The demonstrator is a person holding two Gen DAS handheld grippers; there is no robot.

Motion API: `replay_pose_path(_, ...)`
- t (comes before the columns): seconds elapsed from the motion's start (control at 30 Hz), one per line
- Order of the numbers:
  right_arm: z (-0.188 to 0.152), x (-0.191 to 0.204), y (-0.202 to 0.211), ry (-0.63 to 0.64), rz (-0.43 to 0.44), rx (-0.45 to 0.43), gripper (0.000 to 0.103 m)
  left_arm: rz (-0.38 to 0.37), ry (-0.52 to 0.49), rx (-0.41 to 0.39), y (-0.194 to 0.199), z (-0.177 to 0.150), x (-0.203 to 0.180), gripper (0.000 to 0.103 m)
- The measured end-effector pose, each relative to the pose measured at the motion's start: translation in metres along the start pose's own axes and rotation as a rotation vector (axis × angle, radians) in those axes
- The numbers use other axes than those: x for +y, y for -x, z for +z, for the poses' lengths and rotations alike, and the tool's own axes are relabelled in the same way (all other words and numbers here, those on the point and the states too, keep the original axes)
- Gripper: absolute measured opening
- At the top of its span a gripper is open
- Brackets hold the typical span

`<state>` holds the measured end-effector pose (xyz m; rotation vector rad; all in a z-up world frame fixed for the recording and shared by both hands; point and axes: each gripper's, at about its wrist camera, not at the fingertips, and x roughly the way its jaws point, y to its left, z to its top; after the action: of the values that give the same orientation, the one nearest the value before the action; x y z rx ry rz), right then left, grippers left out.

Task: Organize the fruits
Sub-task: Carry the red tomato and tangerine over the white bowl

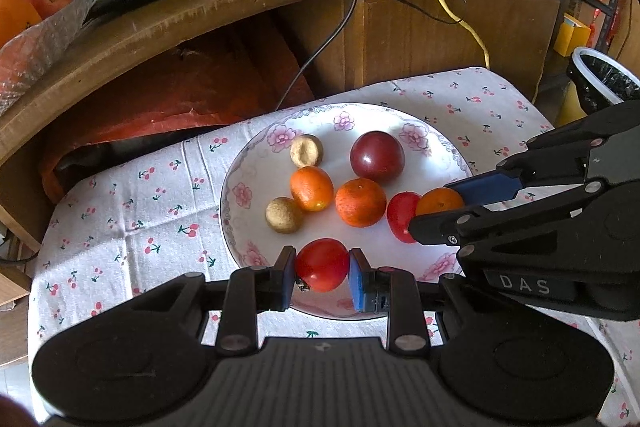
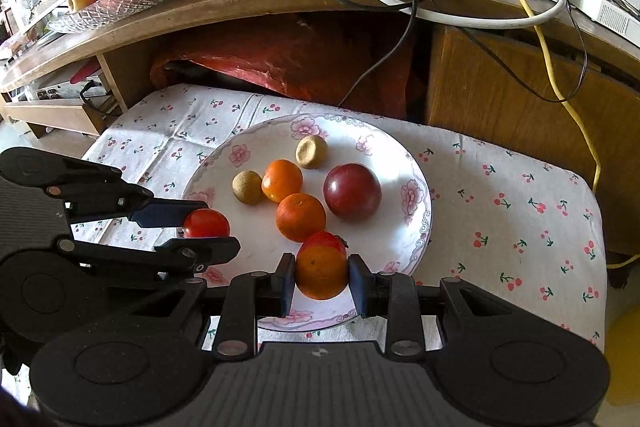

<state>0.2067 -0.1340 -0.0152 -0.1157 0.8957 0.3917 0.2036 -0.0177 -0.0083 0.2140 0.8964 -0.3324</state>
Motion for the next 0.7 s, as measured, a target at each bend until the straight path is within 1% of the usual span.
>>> replay_pose_path(0.7, 0.007, 0.000, -0.010, 0.016, -0.015, -0.022, 0.028, 0.008, 0.053, 0.004, -0.012, 0.001, 0.009, 0.036)
